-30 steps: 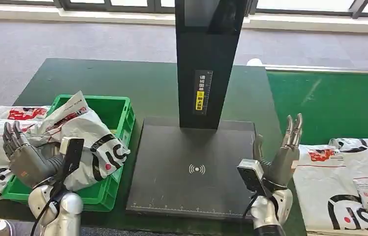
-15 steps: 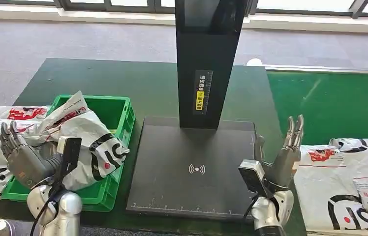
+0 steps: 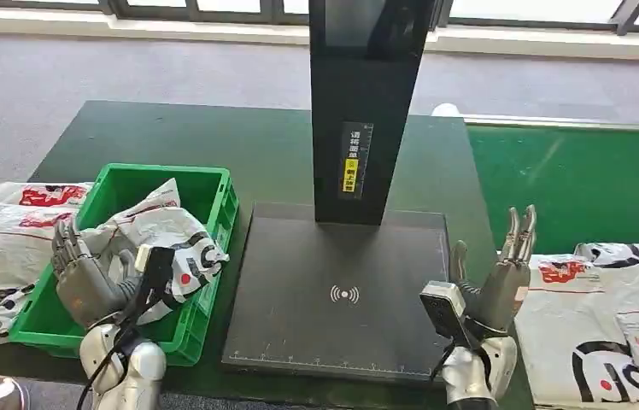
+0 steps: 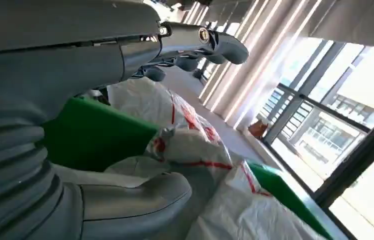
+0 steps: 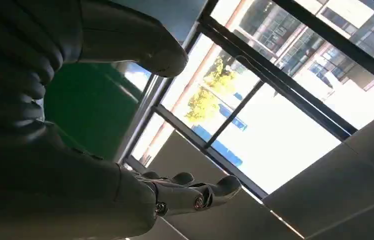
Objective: Moved the parcel from conveyor to table for the left to box.
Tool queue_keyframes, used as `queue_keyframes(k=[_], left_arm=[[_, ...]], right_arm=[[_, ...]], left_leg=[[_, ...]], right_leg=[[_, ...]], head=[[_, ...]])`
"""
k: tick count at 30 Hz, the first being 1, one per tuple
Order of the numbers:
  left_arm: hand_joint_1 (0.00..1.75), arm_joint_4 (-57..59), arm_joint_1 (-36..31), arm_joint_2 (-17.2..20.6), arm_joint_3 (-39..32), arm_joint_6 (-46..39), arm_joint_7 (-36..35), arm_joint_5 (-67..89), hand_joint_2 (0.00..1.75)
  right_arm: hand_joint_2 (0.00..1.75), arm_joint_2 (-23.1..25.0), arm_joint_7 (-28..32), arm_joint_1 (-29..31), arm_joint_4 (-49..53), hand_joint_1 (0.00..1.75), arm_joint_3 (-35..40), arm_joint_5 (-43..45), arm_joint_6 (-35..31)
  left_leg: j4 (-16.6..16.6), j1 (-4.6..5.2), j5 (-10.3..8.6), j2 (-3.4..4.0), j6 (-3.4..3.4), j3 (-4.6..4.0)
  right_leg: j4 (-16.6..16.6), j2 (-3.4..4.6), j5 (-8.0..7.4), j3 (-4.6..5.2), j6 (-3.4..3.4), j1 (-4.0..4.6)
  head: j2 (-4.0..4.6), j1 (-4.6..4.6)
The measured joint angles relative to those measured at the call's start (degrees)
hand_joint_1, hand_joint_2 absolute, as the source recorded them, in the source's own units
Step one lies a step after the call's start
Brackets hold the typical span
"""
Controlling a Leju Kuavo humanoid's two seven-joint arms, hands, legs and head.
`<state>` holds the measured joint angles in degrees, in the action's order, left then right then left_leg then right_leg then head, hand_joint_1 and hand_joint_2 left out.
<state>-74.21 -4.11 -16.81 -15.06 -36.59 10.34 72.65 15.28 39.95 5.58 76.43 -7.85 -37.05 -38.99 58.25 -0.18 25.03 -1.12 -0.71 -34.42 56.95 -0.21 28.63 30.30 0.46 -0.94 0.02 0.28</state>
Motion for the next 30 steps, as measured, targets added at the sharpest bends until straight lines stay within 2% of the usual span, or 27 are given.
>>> queue_keyframes(k=[4, 17, 19, 24, 30], left_arm=[[0.00, 1.4, 0.1, 0.1, 2.3, 1.1, -0.5, 0.1, 1.75], [0.00, 2.2, 0.5, 0.2, 4.7, 0.9, 1.2, -2.6, 1.75], [0.00, 1.2, 1.0, 0.2, 4.9, -1.4, 4.3, -6.5, 1.75], [0.00, -5.0, 4.9, 0.0, 5.5, -3.2, 19.5, -20.9, 1.75], [0.00, -11.7, 7.9, 0.0, 7.5, -1.5, 28.3, -36.4, 1.75]], right_arm=[[1.75, 0.0, 0.0, -0.3, 0.4, 0.00, -0.7, -0.1, 0.4], [1.75, 0.1, 0.0, -0.7, 1.2, 0.00, -1.4, -0.2, 0.5], [1.75, 0.1, 0.0, -0.7, 1.2, 0.00, -1.4, -0.2, 0.5], [1.75, 0.1, 0.0, -0.6, 0.9, 0.00, -1.7, -0.2, 0.4], [1.75, 0.1, -0.2, 0.9, -1.2, 0.00, -3.9, -3.8, -0.7]], left_leg=[[0.0, 0.03, -0.07, -0.42, 0.08, 0.11], [0.0, 0.11, -0.31, -0.47, 0.13, 0.37], [0.0, 0.11, -0.31, -0.46, 0.12, 0.37], [0.0, 0.05, -0.27, -0.11, 0.06, 0.15], [0.0, 0.04, -0.19, -0.05, -0.04, 0.05]], right_leg=[[0.0, -0.54, 0.08, -0.30, 0.01, -0.03], [0.0, -0.60, -0.11, -0.59, 0.10, -0.10], [0.0, -0.58, -0.11, -0.58, 0.09, -0.10], [0.0, -0.18, -0.23, -0.20, -0.01, -0.04], [0.0, -0.09, -0.19, -0.03, -0.06, -0.03]], head=[[-0.02, 0.00], [0.00, 0.00], [-0.02, 0.00], [-0.02, 0.00], [0.00, 0.00]])
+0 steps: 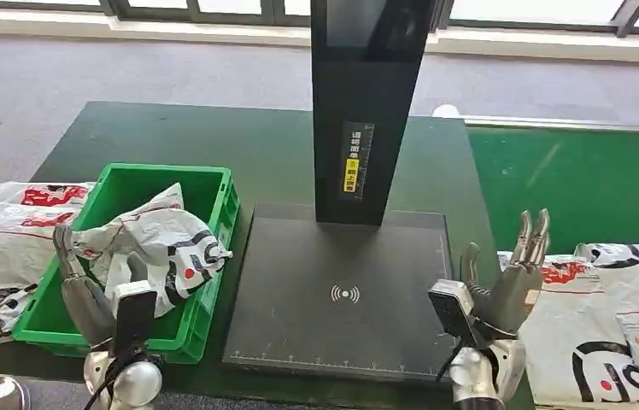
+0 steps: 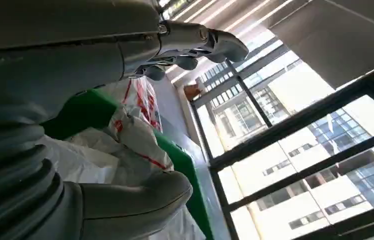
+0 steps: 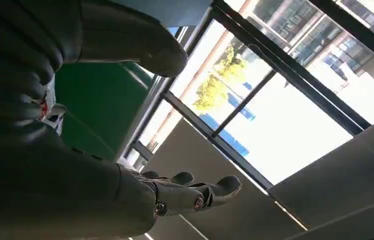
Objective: Moved the parcel from conveyor to table for the left to box.
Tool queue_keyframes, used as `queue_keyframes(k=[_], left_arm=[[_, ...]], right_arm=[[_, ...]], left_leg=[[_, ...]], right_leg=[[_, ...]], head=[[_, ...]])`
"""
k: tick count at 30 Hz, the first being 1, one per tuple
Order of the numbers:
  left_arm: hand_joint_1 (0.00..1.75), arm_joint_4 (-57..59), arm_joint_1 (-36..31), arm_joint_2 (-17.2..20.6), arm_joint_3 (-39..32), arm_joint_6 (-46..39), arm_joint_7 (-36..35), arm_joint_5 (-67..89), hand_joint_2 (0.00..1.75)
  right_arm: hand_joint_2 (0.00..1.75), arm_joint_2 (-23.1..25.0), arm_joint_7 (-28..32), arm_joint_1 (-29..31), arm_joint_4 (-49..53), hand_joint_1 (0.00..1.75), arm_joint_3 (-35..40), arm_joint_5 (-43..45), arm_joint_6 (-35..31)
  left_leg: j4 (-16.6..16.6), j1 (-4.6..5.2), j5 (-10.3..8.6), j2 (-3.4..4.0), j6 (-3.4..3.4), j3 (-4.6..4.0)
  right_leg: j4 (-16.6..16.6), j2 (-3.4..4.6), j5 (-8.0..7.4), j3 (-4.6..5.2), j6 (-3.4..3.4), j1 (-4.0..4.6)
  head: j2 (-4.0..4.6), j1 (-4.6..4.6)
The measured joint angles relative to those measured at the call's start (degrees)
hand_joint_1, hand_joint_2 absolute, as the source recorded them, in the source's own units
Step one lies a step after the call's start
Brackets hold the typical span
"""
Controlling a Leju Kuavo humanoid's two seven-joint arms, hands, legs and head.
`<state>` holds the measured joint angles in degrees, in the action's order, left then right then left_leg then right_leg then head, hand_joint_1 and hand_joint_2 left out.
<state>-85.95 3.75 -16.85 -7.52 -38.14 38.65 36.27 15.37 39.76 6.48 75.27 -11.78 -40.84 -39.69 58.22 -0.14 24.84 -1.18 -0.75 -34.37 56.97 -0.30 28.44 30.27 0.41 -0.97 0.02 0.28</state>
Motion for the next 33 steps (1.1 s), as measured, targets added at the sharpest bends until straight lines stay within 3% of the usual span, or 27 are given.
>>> queue_keyframes(k=[3, 10, 19, 29, 31, 33], left_arm=[[0.00, -3.8, 1.6, 0.3, 3.4, 3.4, 1.3, -10.9, 1.75], [0.00, -8.3, 3.5, 0.8, 8.2, 5.3, 1.5, -16.0, 1.75], [0.00, -15.8, 5.3, 2.2, 13.8, 10.4, 1.5, -25.0, 1.75], [0.00, -17.9, 5.3, 2.6, 14.7, 10.9, 1.5, -25.4, 1.75], [0.00, -18.1, 5.3, 2.7, 15.0, 11.9, 1.5, -26.3, 1.75], [0.00, -18.6, 5.3, 2.8, 15.0, 15.3, 1.5, -28.6, 1.75]], right_arm=[[1.75, 0.3, 0.3, 1.5, -1.7, 0.00, -3.6, -6.2, -0.1], [1.75, 1.0, 0.3, 3.1, -4.0, 0.00, -8.7, -9.5, -0.4], [1.75, 2.7, -1.1, 8.2, -7.1, 0.00, -23.0, -27.6, -0.4], [1.75, 3.4, -1.7, 9.7, -9.0, 0.00, -29.1, -28.9, -0.4], [1.75, 3.5, -3.3, 9.9, -9.1, 0.00, -29.8, -31.3, -0.5], [1.75, 3.5, -8.5, 10.2, -9.4, 0.00, -30.8, -37.1, -0.5]], left_leg=[[0.0, 0.00, 0.01, 0.01, 0.00, -0.07], [0.0, 0.00, 0.05, 0.06, -0.05, -0.08], [0.0, -0.01, 0.06, 0.08, -0.05, -0.09], [0.0, -0.01, 0.06, 0.09, -0.06, -0.09], [0.0, -0.01, 0.06, 0.09, -0.06, -0.09], [0.0, -0.01, 0.06, 0.09, -0.06, -0.09]], right_leg=[[0.0, 0.01, 0.02, 0.07, -0.03, 0.00], [0.0, 0.09, 0.03, 0.11, -0.03, 0.01], [0.0, 0.11, 0.03, 0.12, -0.03, 0.01], [0.0, 0.12, 0.04, 0.12, -0.03, 0.01], [0.0, 0.12, 0.04, 0.14, -0.03, 0.01], [0.0, 0.12, 0.04, 0.15, -0.03, 0.01]], head=[[0.00, 0.00], [-0.02, 0.00], [0.00, 0.00], [-0.02, 0.00], [-0.02, 0.00], [0.00, 0.00]])
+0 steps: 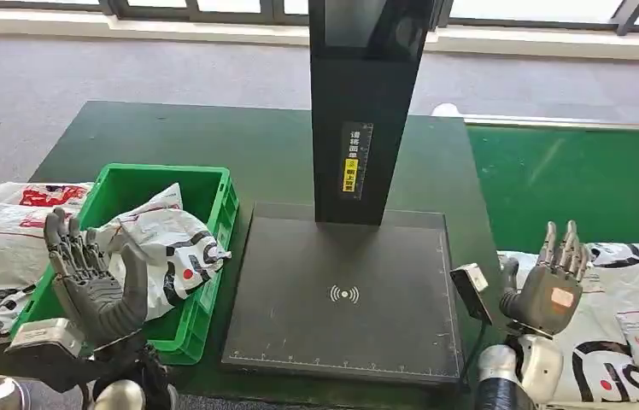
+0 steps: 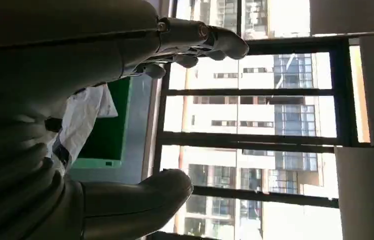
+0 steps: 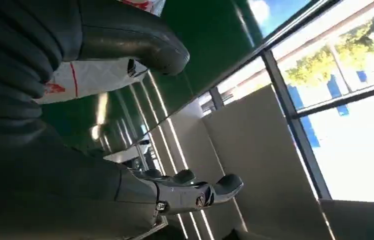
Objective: Moved the parcel from conveyor to table for the left to box.
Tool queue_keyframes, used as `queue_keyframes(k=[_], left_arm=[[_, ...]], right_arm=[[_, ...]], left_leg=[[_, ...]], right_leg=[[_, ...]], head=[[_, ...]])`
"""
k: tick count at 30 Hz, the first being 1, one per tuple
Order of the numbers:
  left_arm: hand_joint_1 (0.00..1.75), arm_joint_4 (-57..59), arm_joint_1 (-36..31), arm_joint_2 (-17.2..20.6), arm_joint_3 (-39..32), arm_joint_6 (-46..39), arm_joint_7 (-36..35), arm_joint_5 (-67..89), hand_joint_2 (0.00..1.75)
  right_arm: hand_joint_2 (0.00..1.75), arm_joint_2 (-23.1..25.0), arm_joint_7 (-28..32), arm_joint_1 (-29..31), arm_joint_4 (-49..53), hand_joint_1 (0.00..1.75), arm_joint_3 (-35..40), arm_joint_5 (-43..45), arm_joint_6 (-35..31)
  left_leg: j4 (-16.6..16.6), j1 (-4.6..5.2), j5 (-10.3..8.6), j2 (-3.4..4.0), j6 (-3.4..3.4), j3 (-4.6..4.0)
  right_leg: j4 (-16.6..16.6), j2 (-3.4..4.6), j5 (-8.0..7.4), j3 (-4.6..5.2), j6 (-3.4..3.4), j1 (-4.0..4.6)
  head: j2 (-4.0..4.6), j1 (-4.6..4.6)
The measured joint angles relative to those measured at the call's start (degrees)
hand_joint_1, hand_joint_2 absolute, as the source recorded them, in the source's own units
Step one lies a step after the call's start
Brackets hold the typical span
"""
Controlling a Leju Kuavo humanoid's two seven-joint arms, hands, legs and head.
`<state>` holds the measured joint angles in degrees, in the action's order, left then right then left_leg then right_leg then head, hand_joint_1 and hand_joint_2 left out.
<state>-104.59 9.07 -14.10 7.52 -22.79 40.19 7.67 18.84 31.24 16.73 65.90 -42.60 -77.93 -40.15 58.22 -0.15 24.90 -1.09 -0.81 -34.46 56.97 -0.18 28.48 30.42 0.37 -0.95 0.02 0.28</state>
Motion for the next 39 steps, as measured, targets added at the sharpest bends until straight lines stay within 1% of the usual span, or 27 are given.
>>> queue_keyframes(k=[3, 7, 17, 21, 27, 31, 34, 37, 39], left_arm=[[0.00, -0.6, 0.0, 0.0, 0.0, 5.4, 0.0, -1.8, 1.75], [0.00, -0.7, -0.1, -0.5, -0.3, 9.5, 0.0, -2.4, 1.75], [0.00, -0.6, -0.8, -1.6, -1.9, 10.0, 0.0, -2.7, 1.75], [0.00, -0.1, -0.9, -1.6, -2.2, 9.7, 0.0, -2.2, 1.75], [0.00, 0.4, -1.2, -1.6, -2.7, 10.0, 0.0, -2.6, 1.75], [0.00, 0.5, -1.2, -1.7, -2.9, 10.5, 0.0, -2.6, 1.75], [0.00, 0.8, -1.2, -1.7, -2.9, 10.6, 0.0, -2.4, 1.75], [0.00, 1.0, -1.2, -1.7, -2.9, 10.6, 0.0, -2.4, 1.75], [0.00, 1.1, -1.3, -1.7, -3.0, 10.7, 0.0, -2.3, 1.75]], right_arm=[[1.75, -0.8, -6.5, 0.4, -1.0, 0.00, -1.0, -3.9, 0.0], [1.75, -2.9, -12.9, 0.6, -3.1, 0.00, -2.7, -6.4, 0.0], [1.75, -8.4, -26.6, 1.0, -10.1, 0.00, -5.0, -8.2, 0.0], [1.75, -9.9, -29.5, 1.0, -12.1, 0.00, -5.0, -8.2, 0.0], [1.75, -11.8, -32.3, 1.0, -15.1, 0.00, -5.0, -8.2, 0.0], [1.75, -13.5, -37.5, 1.3, -19.3, 0.00, -4.9, -7.9, 0.0], [1.75, -15.7, -34.4, 2.6, -26.3, 0.00, -4.9, -5.4, 0.1], [1.75, -17.6, -28.9, 4.0, -32.4, 0.00, -5.5, -0.4, 2.6], [1.75, -18.4, -26.9, 5.0, -34.9, 0.00, -6.1, 1.0, 3.7]], left_leg=[[0.0, 0.00, 0.00, 0.00, 0.00, 0.00], [0.0, 0.02, 0.01, -0.01, 0.01, -0.01], [0.0, 0.01, 0.01, 0.01, 0.02, -0.01], [0.0, 0.01, 0.01, 0.00, 0.02, 0.00], [0.0, 0.01, 0.03, 0.01, 0.00, -0.01], [0.0, 0.01, 0.04, 0.00, 0.01, -0.02], [0.0, 0.01, 0.04, 0.13, 0.01, -0.02], [0.0, 0.00, 0.04, 0.16, 0.01, 0.02], [0.0, -0.02, 0.06, 0.26, 0.00, 0.07]], right_leg=[[0.0, 0.00, 0.00, -0.01, 0.00, -0.01], [0.0, 0.00, -0.01, -0.02, 0.01, -0.02], [0.0, 0.00, -0.01, -0.05, 0.01, -0.01], [0.0, 0.00, -0.01, -0.02, 0.01, 0.00], [0.0, 0.01, -0.01, -0.03, 0.01, -0.01], [0.0, 0.00, -0.01, -0.06, 0.01, -0.01], [0.0, 0.16, -0.05, -0.01, 0.04, -0.01], [0.0, 0.16, -0.05, 0.00, 0.04, 0.00], [0.0, 0.26, -0.04, 0.00, 0.04, 0.03]], head=[[0.00, 0.00], [0.00, 0.00], [0.00, 0.00], [-0.02, 0.00], [-0.02, 0.00], [-0.02, -0.02], [0.00, 0.00], [-0.02, -0.02], [-0.02, 0.00]])
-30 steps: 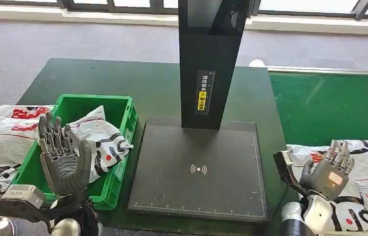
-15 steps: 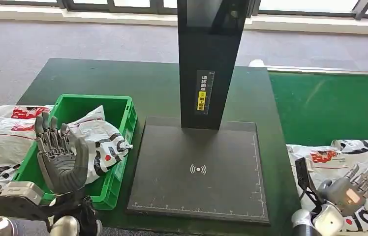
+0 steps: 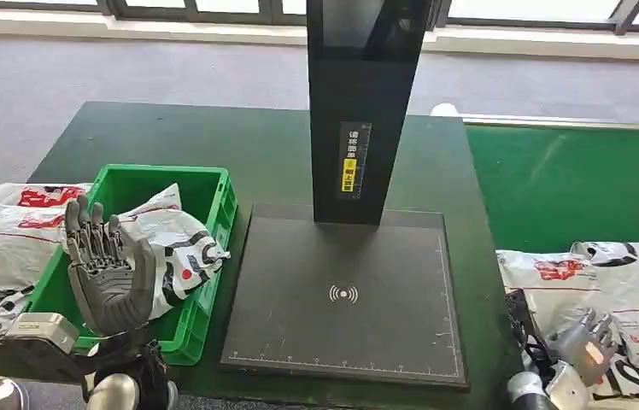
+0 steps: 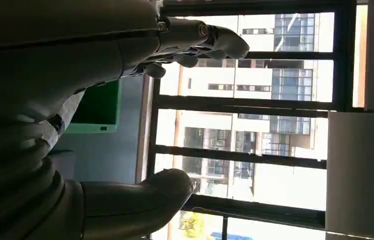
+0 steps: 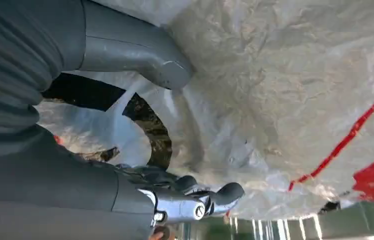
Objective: Moved the parcel from conveyor to table for the left to box.
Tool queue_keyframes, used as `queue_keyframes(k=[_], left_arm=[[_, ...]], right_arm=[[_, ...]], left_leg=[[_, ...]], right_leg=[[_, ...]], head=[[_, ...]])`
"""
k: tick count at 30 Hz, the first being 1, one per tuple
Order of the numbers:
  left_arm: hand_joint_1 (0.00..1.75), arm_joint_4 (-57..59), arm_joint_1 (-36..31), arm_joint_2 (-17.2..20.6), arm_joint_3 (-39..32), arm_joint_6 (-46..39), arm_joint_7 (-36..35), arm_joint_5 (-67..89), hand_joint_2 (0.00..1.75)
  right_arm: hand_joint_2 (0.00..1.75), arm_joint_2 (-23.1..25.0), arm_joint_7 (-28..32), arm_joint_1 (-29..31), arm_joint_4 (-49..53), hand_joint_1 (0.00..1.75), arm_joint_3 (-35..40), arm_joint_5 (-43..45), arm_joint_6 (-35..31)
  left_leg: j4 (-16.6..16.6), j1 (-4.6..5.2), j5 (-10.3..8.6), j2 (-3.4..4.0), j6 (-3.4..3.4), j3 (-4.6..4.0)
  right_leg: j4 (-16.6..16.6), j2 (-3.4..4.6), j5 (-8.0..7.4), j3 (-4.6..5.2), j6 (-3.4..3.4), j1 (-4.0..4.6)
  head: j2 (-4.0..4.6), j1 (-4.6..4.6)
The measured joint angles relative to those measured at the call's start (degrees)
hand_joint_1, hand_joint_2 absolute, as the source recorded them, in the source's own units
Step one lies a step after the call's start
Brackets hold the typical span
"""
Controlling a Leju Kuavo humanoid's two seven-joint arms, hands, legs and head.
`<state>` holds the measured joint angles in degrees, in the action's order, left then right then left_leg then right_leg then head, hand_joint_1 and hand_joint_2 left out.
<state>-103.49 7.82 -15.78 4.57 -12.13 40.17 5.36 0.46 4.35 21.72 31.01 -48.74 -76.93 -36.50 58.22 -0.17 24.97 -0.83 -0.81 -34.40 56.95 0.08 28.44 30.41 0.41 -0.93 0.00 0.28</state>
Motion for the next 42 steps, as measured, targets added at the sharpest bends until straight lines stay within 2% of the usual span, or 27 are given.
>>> queue_keyframes(k=[8, 9, 16, 34, 37, 40, 42], left_arm=[[0.00, 0.2, 0.0, 0.0, 0.0, 0.0, 0.0, 0.1, 1.75], [0.00, 0.2, 0.0, 0.0, 0.0, 0.0, 0.0, 0.1, 1.75], [0.00, 0.3, 0.0, 0.0, 0.0, 0.0, 0.0, 0.1, 1.75], [0.00, 0.3, 0.0, 0.0, 0.0, -0.5, 0.0, 0.2, 1.75], [0.00, 0.3, 0.0, 0.0, 0.0, -0.7, 0.0, 0.2, 1.75], [0.00, 0.3, 0.0, 0.0, 0.0, -1.1, 0.0, 0.2, 1.75], [0.00, 0.3, 0.0, 0.0, 0.0, -1.3, 0.0, 0.3, 1.75]], right_arm=[[1.75, -1.6, 1.8, 1.7, -4.7, 0.00, -0.7, 1.8, 2.0], [1.75, -1.7, 1.9, 1.9, -5.0, 1.75, -0.8, 1.9, 2.3], [1.75, -2.0, 1.9, 2.5, -6.6, 1.75, -1.3, 1.7, 4.1], [1.75, -2.6, 4.1, 3.4, -7.3, 1.75, -1.4, 3.1, 3.5], [1.75, -2.6, 6.9, 3.3, -7.3, 1.75, -1.5, 4.6, 2.2], [1.75, -2.5, 14.3, 3.1, -7.2, 1.75, -1.6, 7.9, -1.0], [1.75, -1.7, 15.0, 2.4, -5.2, 1.75, -1.6, 5.7, -2.8]], left_leg=[[0.0, -0.01, 0.01, 0.17, 0.02, 0.10], [0.0, -0.01, 0.01, 0.19, 0.02, 0.11], [0.0, -0.01, 0.01, 0.27, 0.03, 0.23], [0.0, -0.01, -0.01, 0.24, 0.07, 0.24], [0.0, -0.01, -0.01, 0.21, 0.07, 0.22], [0.0, 0.00, -0.01, 0.22, 0.06, 0.19], [0.0, 0.00, -0.01, 0.21, 0.06, 0.14]], right_leg=[[0.0, 0.12, -0.06, -0.05, 0.05, 0.01], [0.0, 0.12, -0.07, -0.06, 0.05, 0.01], [0.0, 0.15, -0.13, -0.16, 0.09, 0.00], [0.0, 0.15, -0.15, -0.20, 0.11, 0.01], [0.0, 0.14, -0.14, -0.20, 0.10, 0.01], [0.0, 0.14, -0.14, -0.20, 0.09, 0.01], [0.0, 0.14, -0.14, -0.20, 0.09, 0.01]], head=[[0.00, -0.02], [0.02, 0.00], [0.02, 0.00], [0.02, 0.00], [0.00, 0.00], [0.00, 0.00], [0.02, 0.00]])
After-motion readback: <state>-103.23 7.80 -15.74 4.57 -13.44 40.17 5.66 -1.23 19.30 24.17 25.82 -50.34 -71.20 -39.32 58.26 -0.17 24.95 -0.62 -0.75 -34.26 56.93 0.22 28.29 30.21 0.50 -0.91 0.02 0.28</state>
